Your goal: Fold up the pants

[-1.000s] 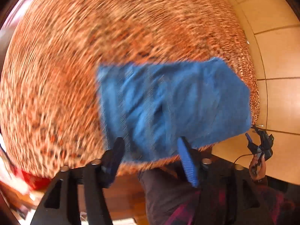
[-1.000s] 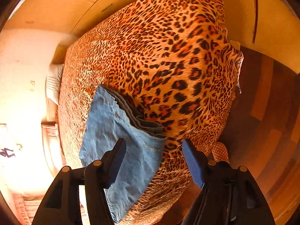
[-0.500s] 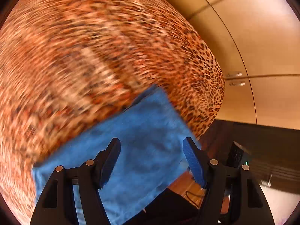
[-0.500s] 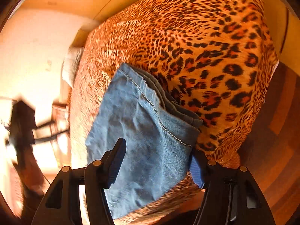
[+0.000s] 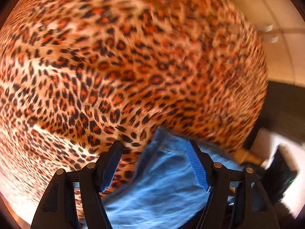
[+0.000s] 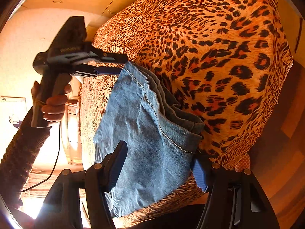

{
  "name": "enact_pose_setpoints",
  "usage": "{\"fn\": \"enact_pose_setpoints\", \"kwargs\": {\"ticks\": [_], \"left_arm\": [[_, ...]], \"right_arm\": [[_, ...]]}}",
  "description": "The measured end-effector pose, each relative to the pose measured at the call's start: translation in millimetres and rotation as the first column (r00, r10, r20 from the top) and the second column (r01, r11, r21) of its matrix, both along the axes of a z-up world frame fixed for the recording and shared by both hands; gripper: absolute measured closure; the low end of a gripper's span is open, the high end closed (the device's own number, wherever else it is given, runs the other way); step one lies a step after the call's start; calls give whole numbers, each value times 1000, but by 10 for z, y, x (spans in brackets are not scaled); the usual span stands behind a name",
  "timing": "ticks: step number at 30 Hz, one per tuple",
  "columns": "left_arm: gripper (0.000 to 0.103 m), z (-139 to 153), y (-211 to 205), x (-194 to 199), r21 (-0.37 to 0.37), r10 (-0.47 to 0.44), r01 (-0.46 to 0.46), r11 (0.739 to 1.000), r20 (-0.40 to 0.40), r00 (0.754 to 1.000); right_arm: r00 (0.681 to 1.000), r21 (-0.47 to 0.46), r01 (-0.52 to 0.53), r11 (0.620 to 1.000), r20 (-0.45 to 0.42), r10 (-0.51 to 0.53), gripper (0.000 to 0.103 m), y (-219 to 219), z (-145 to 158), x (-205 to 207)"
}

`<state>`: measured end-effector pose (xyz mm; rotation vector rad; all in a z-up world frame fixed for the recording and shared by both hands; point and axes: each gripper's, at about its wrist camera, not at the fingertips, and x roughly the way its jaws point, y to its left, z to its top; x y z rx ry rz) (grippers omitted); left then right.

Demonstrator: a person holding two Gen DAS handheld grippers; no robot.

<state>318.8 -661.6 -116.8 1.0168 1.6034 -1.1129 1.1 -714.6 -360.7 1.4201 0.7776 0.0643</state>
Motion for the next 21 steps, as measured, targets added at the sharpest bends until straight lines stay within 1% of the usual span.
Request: {"fn": "enact_pose_setpoints", "kwargs": {"ticks": [1,3,4,5,6,7,8,9,10,11,12,14,15,16,17,18,20,21], "left_arm": [[24,-28,-5,-70,-3,-49,49,999,4,999],[15,-56,-12,-223,-9,-130,130,992,-5,992],[14,-75,-12,-331,-13,-185,185,983,12,983],[17,-73,0,-441,-27,-245,246,969,37,969],[22,-82,5,-506,-41,-277,279,959,50,959],[51,-41,23,-577,-66,-309,311,948,46,950],[80,-35,29,-612,-66,-313,312,948,7,950],[81,-76,33,-639,-52,-303,301,952,-37,952],[85,-122,50,-689,-53,-312,311,949,-15,950],[86,-140,67,-731,-63,-334,334,940,20,942],[86,-151,82,-763,-72,-342,344,936,36,939],[88,-170,95,-795,-85,-313,316,945,49,948],[89,-165,112,-809,-96,-301,305,947,57,952],[90,-80,184,-769,-116,-289,295,948,72,955],[92,-40,223,-765,-133,-273,282,950,80,959],[92,4,268,-765,-149,-253,263,953,81,964],[92,172,392,-745,-198,-200,209,958,68,977],[92,269,476,-725,-226,-174,184,956,65,983]], "right_arm": [[1000,4,0,1000,0,0,38,-3,-4,-3],[1000,14,4,1000,-3,-4,38,-13,-28,-13],[1000,17,5,1000,-4,-5,38,-22,-42,-15],[1000,19,6,1000,-5,-6,38,-31,-51,-12],[1000,24,8,1000,-3,-8,37,-43,-56,4],[1000,25,12,1000,-4,-12,37,-48,-58,3],[1000,27,15,1000,-4,-14,36,-56,-59,29],[1000,25,17,1000,-2,-17,36,-74,-75,53],[1000,23,21,1000,0,-21,36,-80,-59,39],[1000,23,27,999,2,-27,36,-83,-68,45],[999,23,32,999,1,-32,37,-87,-78,53],[999,-4,46,999,-24,-46,46,-98,-77,74],[998,-18,47,999,-40,-48,62,-112,-56,94],[997,-31,49,998,-63,-50,84,-123,-70,111],[996,-16,55,998,-72,-56,87,-139,-99,124],[996,1,62,998,-69,-62,87,-148,-113,131],[997,16,68,998,-37,-68,87,-172,-71,148],[998,0,58,998,-8,-58,87,-183,21,164]]}}
